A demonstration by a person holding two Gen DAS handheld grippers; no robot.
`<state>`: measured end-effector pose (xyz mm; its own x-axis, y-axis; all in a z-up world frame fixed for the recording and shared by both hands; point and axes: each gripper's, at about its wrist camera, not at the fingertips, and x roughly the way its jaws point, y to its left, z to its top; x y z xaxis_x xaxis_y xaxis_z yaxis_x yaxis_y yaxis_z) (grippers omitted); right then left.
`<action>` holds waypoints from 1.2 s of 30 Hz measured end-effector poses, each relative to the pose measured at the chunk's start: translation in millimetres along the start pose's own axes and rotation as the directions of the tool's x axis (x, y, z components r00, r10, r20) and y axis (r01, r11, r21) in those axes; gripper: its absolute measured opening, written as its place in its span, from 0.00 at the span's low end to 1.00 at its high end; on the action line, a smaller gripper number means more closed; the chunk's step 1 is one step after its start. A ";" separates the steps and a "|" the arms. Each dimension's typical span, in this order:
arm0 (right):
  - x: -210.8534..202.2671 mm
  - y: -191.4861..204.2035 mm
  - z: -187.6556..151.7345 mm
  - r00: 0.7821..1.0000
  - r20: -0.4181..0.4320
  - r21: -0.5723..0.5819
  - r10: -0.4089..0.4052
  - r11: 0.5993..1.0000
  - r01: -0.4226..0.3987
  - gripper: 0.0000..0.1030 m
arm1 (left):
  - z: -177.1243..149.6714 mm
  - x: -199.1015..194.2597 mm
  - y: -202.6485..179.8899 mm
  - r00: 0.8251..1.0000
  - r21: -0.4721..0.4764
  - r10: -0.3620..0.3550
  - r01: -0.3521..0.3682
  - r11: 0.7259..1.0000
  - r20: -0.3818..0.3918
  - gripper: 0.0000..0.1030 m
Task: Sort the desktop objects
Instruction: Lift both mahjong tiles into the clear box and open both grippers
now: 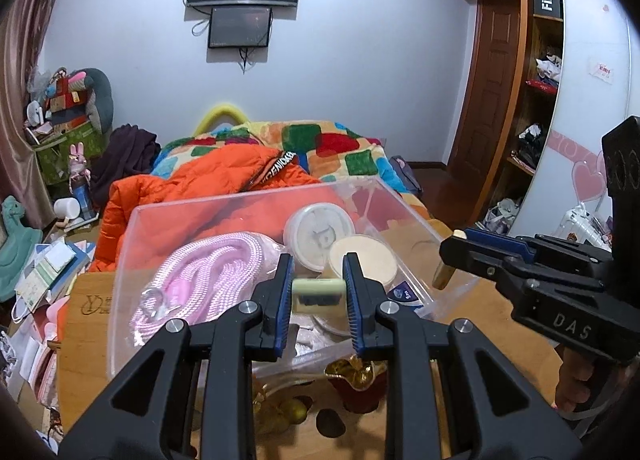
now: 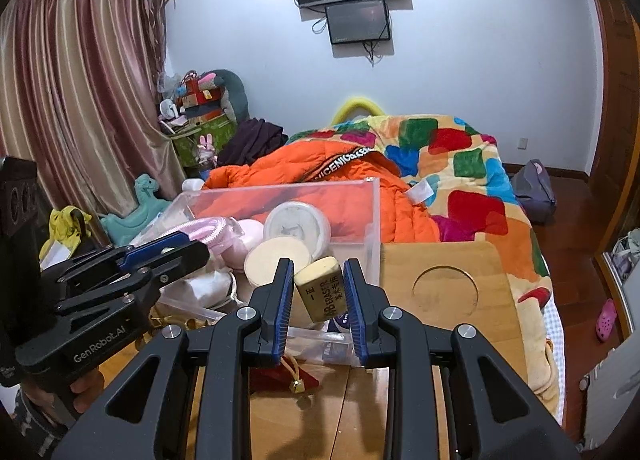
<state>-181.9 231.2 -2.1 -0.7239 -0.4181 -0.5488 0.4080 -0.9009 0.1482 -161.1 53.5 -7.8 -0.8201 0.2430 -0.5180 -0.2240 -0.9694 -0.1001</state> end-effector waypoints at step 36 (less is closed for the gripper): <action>-28.7 21.5 -20.5 0.999 0.002 -0.034 -0.041 0.999 0.041 0.51 | -1.8 -70.1 22.4 0.993 -0.037 0.057 -0.054 0.998 0.105 0.55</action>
<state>-140.9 226.2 0.0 -0.7413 -0.3811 -0.5525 0.3969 -0.9127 0.0971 -107.7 14.7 24.7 -0.8825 0.1891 -0.4306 -0.1598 -0.9817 -0.1036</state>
